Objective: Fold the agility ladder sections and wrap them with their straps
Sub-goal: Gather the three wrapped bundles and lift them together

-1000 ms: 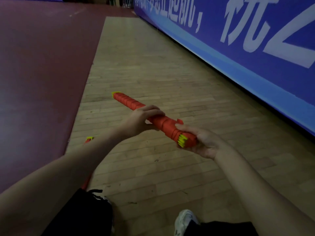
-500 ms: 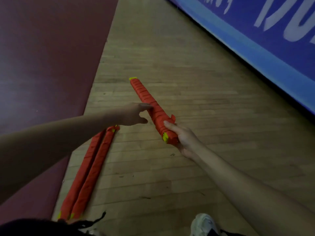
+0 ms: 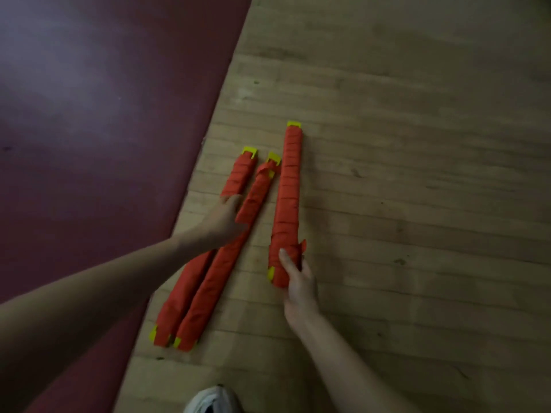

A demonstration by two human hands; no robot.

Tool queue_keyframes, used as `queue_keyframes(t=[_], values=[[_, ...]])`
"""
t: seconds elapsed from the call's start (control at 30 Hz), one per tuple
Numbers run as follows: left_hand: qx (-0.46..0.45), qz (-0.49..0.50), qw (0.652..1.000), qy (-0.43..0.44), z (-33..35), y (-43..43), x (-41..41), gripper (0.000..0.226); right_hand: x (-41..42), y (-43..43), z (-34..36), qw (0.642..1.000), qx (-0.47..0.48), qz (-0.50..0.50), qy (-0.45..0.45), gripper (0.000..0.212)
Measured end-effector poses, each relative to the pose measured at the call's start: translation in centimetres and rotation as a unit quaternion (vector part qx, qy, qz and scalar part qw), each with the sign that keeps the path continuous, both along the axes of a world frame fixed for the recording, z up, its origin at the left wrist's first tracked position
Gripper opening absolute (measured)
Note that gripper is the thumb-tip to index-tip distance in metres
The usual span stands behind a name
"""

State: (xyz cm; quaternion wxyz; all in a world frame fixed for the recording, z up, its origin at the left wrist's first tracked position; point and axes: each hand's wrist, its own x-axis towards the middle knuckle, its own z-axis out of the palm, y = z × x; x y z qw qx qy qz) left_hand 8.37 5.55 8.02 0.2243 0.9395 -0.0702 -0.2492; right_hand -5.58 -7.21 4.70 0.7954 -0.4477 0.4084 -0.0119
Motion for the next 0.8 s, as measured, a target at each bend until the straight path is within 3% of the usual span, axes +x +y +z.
queue_keyframes(t=[0.07,0.17,0.3,0.5,0.8], values=[[0.031,0.068,0.997,0.001,-1.1,1.4,-1.1,0.084,-0.8,1.6,-2.2,1.0,-0.004,0.02,0.022,0.033],[0.119,0.13,0.979,0.101,-4.2,4.0,-4.4,0.107,-1.9,3.3,-4.7,0.997,-0.008,0.033,0.068,0.037],[0.175,0.104,0.977,0.058,-6.2,6.0,-6.6,0.108,-2.5,3.7,-6.8,0.995,-0.005,0.039,0.096,0.044],[0.098,0.126,0.978,0.136,-6.5,5.4,-7.0,0.088,-3.2,2.6,-8.0,0.992,-0.003,0.029,0.126,0.053],[-0.06,0.145,0.982,0.101,-8.4,-0.9,-8.1,0.049,-3.6,-0.3,-7.6,0.994,0.014,0.027,0.109,0.041]])
